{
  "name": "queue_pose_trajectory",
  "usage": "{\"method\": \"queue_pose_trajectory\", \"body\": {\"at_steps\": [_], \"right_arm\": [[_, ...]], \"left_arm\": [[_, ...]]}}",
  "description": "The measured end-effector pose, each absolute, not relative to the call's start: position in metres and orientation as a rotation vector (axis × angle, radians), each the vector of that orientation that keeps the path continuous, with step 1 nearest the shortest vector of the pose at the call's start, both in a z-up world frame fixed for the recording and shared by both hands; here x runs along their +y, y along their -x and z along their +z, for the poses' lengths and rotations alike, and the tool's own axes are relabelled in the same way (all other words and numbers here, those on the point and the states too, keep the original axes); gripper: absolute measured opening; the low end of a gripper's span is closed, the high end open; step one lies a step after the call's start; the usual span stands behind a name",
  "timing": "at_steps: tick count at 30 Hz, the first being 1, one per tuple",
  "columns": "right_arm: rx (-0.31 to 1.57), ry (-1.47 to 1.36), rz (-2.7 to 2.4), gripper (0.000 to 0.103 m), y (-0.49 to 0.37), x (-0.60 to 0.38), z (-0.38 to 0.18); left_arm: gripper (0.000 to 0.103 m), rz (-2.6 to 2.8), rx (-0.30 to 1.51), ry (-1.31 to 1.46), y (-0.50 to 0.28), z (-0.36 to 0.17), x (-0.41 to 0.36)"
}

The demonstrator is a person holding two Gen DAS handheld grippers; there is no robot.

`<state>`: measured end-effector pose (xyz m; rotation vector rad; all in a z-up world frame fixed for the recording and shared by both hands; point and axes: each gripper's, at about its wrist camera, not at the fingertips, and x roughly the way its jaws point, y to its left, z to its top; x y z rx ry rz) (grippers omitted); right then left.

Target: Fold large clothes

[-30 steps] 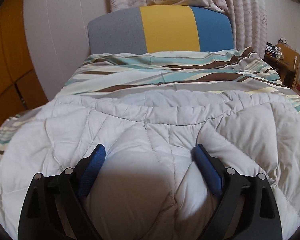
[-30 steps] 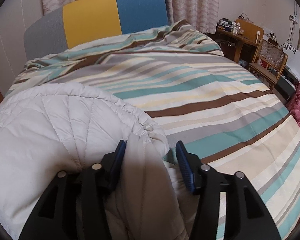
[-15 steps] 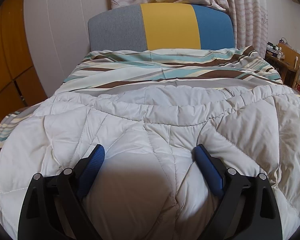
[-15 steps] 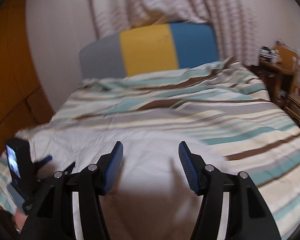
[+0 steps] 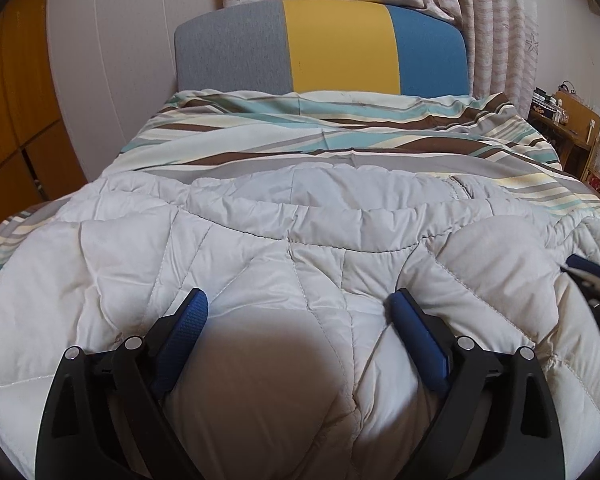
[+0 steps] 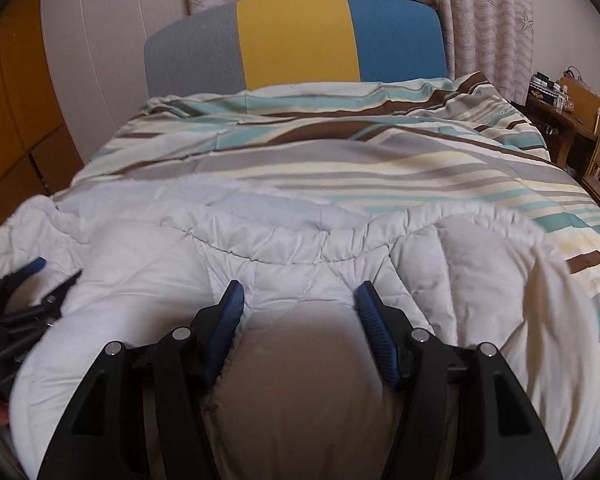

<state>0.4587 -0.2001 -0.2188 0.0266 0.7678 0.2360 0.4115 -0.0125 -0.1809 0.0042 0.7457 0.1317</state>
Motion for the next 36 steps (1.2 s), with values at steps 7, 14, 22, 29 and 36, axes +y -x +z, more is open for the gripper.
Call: {"method": "queue_pose_trajectory", "body": {"at_steps": [7, 14, 22, 29, 36], "right_arm": [[0.782, -0.015, 0.23, 0.058, -0.464, -0.2, -0.226], [0.778, -0.015, 0.229, 0.06, -0.465, -0.2, -0.226], [0.773, -0.019, 0.226, 0.06, -0.464, -0.201, -0.224], [0.766, -0.024, 0.231, 0.06, -0.461, -0.2, -0.223], [0.782, -0.032, 0.242, 0.062, -0.461, -0.201, -0.22]], "left_arm": [[0.093, 0.13, 0.754, -0.002, -0.413, -0.183, -0.011], [0.093, 0.128, 0.766, 0.045, -0.404, -0.168, 0.005], [0.093, 0.249, 0.738, 0.025, -0.409, -0.14, 0.032], [0.1, 0.275, 0.78, 0.001, -0.414, -0.177, 0.042], [0.1, 0.262, 0.819, -0.002, -0.416, -0.177, 0.044]]}}
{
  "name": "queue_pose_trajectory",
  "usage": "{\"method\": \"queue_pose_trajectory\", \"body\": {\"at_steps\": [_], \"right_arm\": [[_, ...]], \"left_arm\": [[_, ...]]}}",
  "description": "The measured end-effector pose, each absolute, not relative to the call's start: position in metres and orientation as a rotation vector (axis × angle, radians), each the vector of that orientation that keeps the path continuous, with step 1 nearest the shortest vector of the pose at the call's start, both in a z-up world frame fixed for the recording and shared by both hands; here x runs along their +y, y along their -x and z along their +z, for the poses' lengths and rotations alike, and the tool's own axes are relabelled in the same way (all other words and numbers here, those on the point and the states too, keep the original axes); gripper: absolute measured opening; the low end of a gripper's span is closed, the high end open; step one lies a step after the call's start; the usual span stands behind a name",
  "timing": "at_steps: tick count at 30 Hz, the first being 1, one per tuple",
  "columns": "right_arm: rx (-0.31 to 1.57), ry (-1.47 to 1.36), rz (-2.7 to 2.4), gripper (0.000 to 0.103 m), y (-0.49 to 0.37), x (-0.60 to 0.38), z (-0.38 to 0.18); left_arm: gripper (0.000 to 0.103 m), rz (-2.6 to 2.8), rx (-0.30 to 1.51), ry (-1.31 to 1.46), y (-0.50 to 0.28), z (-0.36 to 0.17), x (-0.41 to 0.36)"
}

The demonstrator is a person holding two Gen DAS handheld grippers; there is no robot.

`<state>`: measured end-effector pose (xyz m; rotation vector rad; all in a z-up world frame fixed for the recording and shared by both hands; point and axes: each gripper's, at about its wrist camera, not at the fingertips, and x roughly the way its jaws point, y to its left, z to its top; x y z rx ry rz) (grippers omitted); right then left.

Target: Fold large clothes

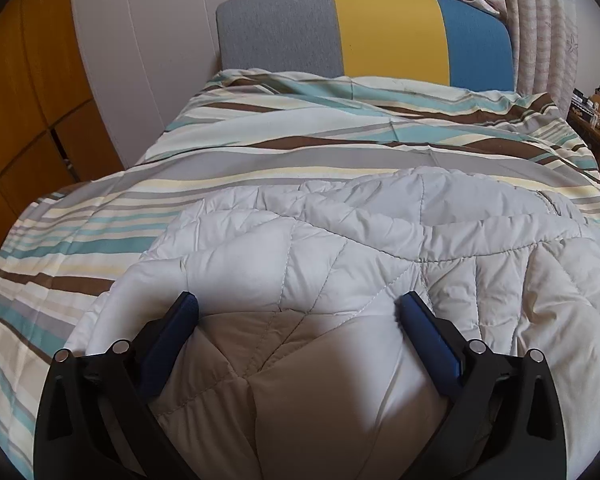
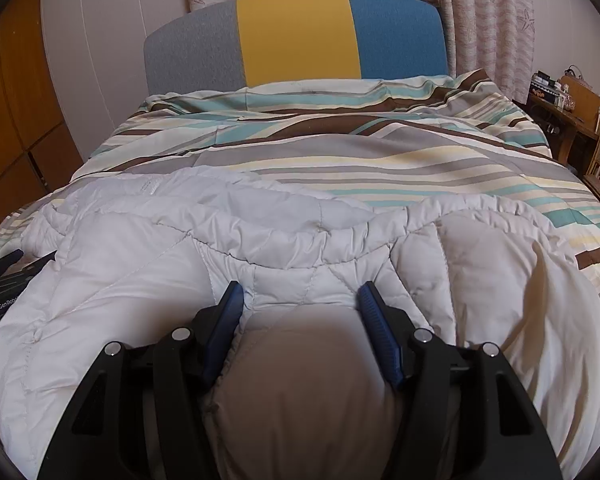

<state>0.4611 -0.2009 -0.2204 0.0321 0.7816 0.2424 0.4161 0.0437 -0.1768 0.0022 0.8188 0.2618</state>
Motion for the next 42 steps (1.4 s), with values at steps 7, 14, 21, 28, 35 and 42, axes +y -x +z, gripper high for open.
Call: {"method": "queue_pose_trajectory", "body": {"at_steps": [7, 14, 21, 28, 35, 42], "right_arm": [[0.758, -0.109, 0.282, 0.068, -0.441, -0.227, -0.183], [0.766, -0.13, 0.106, 0.068, -0.448, -0.274, -0.182], [0.788, -0.138, 0.087, 0.069, -0.451, -0.279, -0.213], [0.801, -0.13, 0.083, 0.07, -0.46, -0.277, -0.221], [0.8, -0.124, 0.08, 0.072, -0.459, -0.276, -0.221], [0.798, -0.105, 0.07, 0.072, -0.458, -0.274, -0.218]], "left_arm": [[0.1, 0.22, 0.804, 0.046, -0.395, -0.143, 0.053], [0.1, 0.336, 0.844, 0.02, -0.407, -0.148, 0.088], [0.1, 0.255, 0.858, 0.217, -0.405, -0.181, 0.119], [0.1, 0.225, 0.859, 0.281, -0.408, -0.19, 0.126], [0.1, 0.275, 0.81, 0.203, -0.374, -0.164, 0.108], [0.1, 0.271, 0.743, 0.105, -0.314, -0.164, 0.087]]}}
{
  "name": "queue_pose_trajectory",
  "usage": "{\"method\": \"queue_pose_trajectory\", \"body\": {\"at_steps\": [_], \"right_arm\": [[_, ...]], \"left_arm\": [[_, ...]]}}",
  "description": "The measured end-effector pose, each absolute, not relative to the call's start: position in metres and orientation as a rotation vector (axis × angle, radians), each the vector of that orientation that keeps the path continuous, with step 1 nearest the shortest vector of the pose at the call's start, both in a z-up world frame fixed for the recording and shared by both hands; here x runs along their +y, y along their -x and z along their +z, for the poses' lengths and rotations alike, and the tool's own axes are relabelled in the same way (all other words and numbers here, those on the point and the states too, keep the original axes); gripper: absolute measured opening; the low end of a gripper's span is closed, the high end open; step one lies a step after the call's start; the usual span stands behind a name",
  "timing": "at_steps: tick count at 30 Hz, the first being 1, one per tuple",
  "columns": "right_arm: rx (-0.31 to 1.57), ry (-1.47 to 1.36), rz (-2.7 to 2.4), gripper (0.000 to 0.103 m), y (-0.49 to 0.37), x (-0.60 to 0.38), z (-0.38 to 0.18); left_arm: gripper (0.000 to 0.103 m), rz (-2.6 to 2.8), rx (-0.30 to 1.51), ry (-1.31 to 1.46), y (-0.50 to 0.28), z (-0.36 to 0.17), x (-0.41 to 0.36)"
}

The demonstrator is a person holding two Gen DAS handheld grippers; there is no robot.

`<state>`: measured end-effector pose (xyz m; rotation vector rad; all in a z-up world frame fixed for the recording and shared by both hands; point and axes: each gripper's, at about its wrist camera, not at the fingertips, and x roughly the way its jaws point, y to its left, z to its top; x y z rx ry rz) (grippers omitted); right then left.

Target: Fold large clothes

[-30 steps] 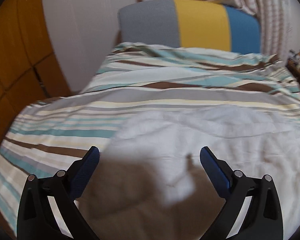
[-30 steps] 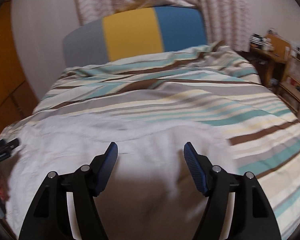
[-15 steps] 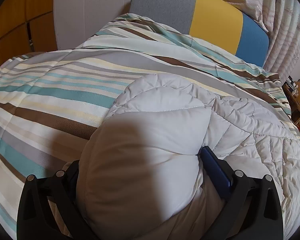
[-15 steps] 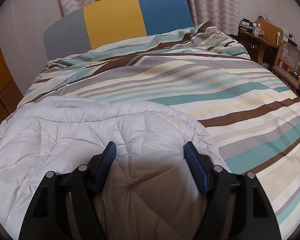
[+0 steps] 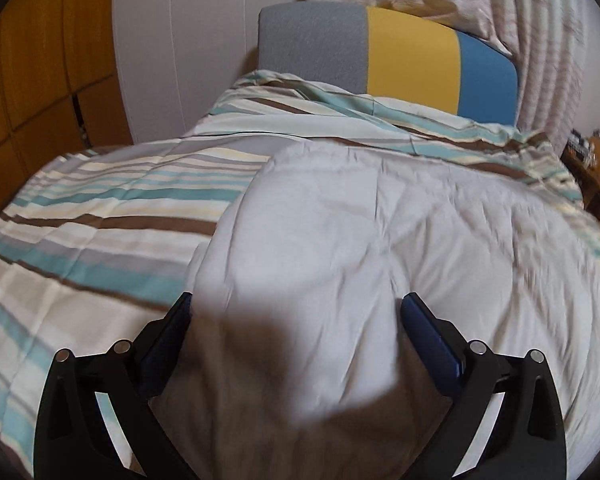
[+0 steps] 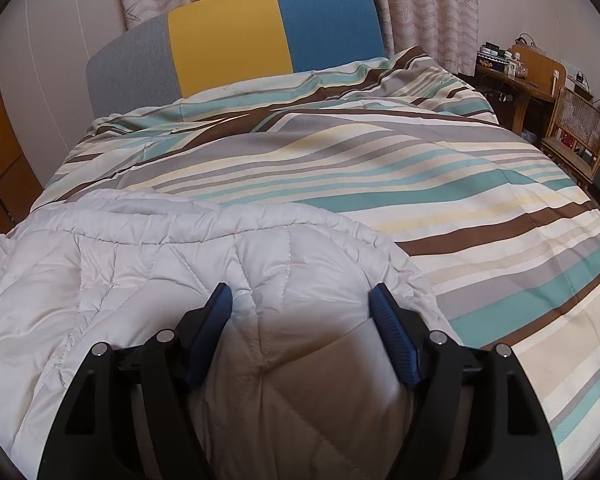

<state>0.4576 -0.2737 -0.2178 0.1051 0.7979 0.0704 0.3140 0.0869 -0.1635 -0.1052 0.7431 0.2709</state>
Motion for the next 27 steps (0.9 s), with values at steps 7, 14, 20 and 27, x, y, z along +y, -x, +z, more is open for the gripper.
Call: {"method": "queue_pose_trajectory", "body": {"at_steps": [7, 14, 20, 27], "right_arm": [[0.794, -0.089, 0.062, 0.073, -0.457, -0.272, -0.217], [0.794, -0.088, 0.061, 0.073, -0.457, -0.271, -0.217], [0.804, -0.056, 0.051, 0.075, -0.453, -0.267, -0.212], [0.733, -0.08, 0.108, 0.074, -0.415, -0.264, -0.182]], "left_arm": [[0.1, 0.293, 0.725, 0.093, -0.281, -0.17, 0.084], [0.1, 0.329, 0.673, 0.238, -0.244, -0.16, 0.094], [0.1, 0.328, 0.691, 0.398, -0.219, -0.162, 0.109], [0.097, 0.271, 0.675, 0.527, -0.193, -0.162, 0.105]]}}
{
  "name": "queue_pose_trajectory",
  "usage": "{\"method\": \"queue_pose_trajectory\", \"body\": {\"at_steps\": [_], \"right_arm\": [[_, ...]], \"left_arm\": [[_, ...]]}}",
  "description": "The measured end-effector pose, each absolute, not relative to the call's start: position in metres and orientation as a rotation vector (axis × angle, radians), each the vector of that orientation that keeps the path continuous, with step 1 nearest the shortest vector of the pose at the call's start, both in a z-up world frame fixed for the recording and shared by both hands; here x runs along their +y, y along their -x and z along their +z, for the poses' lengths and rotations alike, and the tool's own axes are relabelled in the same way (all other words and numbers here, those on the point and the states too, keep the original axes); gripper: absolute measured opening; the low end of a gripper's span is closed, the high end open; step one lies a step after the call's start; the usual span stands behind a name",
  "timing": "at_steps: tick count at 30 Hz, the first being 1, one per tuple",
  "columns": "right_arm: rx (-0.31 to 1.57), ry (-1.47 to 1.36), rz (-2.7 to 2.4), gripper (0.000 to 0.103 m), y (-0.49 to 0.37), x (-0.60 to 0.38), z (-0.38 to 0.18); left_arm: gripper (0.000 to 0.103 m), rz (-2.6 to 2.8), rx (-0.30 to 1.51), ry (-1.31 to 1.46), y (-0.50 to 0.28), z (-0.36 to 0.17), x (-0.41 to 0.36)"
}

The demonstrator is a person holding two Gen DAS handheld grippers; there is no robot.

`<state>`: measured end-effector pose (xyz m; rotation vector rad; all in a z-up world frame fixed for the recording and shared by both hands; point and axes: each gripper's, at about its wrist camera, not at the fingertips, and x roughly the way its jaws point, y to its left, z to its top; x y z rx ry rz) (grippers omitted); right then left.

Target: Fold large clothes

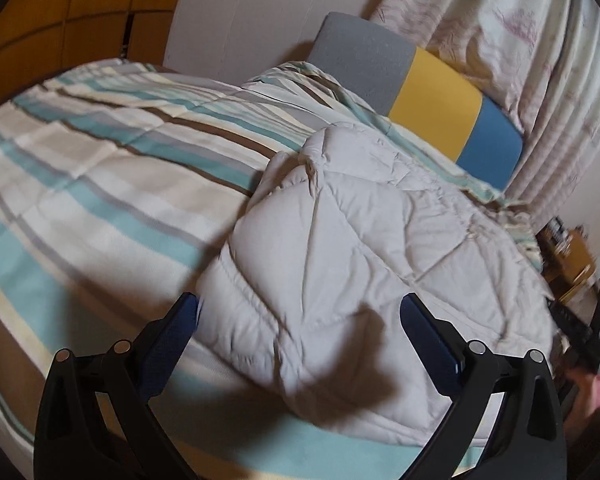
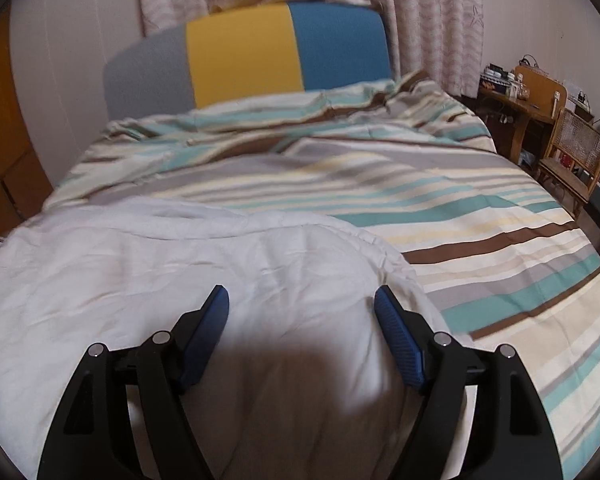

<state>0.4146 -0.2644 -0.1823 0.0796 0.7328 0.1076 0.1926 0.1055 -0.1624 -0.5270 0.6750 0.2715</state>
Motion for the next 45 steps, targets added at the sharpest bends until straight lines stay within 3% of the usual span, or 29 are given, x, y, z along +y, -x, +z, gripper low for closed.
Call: {"method": "queue_pose_trajectory", "body": {"at_steps": [2, 5, 9, 14, 19, 22, 31, 37, 39, 42, 45], "right_arm": [[0.704, -0.111, 0.173, 0.069, -0.39, -0.257, -0.17], [0.692, -0.119, 0.27, 0.053, -0.36, -0.239, -0.16], [0.671, -0.108, 0.376, 0.039, -0.317, -0.208, -0.152], [0.66, -0.03, 0.428, 0.037, -0.286, -0.174, -0.157], [0.786, 0.061, 0.378, 0.037, -0.295, -0.151, -0.201], [0.758, 0.123, 0.366, 0.037, -0.292, -0.144, -0.217], [0.76, 0.077, 0.385, 0.037, -0.294, -0.149, -0.222], [0.76, 0.063, 0.393, 0.037, -0.298, -0.154, -0.222], [0.76, 0.062, 0.394, 0.037, -0.297, -0.154, -0.222], [0.761, 0.055, 0.397, 0.037, -0.296, -0.155, -0.222], [0.761, 0.053, 0.397, 0.037, -0.296, -0.156, -0.222]], "left_arm": [[0.093, 0.269, 0.65, 0.583, -0.181, -0.163, 0.105], [0.086, 0.249, 0.653, 0.647, -0.169, -0.171, 0.101], [0.085, 0.184, 0.682, 0.677, -0.17, -0.183, 0.092], [0.085, 0.127, 0.655, 0.698, -0.18, -0.187, 0.09], [0.085, 0.122, 0.636, 0.753, -0.184, -0.194, 0.095], [0.085, 0.123, 0.631, 0.75, -0.187, -0.195, 0.096], [0.084, 0.146, 0.568, 0.899, -0.209, -0.199, 0.113], [0.064, 0.195, 0.566, 0.985, -0.22, -0.201, 0.123], [0.046, 0.181, 0.579, 0.983, -0.226, -0.2, 0.121], [0.03, 0.164, 0.577, 1.02, -0.228, -0.2, 0.123], [0.022, 0.174, 0.547, 0.97, -0.223, -0.183, 0.115]]}}
